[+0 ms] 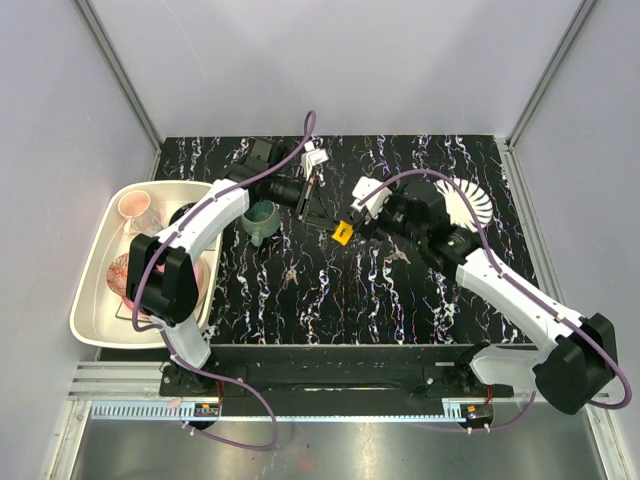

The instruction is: Unlock with the key

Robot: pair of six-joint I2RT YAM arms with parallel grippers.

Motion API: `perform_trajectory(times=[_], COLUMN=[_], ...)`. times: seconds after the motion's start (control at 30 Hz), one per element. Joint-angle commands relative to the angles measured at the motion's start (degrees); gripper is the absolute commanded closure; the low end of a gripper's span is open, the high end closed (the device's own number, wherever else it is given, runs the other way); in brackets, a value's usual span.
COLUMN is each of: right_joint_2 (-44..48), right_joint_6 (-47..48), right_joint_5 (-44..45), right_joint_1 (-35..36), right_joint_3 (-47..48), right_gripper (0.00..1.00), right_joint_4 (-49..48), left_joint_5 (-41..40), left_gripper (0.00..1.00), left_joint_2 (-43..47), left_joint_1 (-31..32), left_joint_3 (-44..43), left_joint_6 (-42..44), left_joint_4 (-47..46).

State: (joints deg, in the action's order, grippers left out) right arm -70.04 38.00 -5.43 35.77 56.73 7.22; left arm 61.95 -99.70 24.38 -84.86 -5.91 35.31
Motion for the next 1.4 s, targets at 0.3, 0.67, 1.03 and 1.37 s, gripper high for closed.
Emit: perform_trajectory(times=[0.3, 0.67, 1.03, 1.37], right_joint_2=[3.9, 2.0, 1.1, 0.2], right_joint_6=[2.4, 0.6, -0.6, -1.0], right_joint_5=[10.5, 17.4, 16.4, 15.8], right_joint_1=[-8.9, -9.1, -9.1, -9.1], right_joint_3=[-5.9, -6.9, -6.9, -6.9], right_gripper=[0.03, 0.03, 0.04, 0.04], right_joint_4=[0.0, 3.4, 5.1, 5.0], left_joint_5=[-30.8, -56.2, -64.5, -66.8], left_gripper=[1.00, 1.00, 1.00, 0.81], left_joint_2=[-6.0, -14.0, -18.2, -19.0], left_joint_1=[-0.7, 3.3, 6.5, 8.1], left_joint_3=[-9.6, -14.4, -16.2, -16.2], left_joint_6=[10.7, 10.7, 10.0, 10.3], left_joint_4=[6.7, 10.7, 10.7, 10.7])
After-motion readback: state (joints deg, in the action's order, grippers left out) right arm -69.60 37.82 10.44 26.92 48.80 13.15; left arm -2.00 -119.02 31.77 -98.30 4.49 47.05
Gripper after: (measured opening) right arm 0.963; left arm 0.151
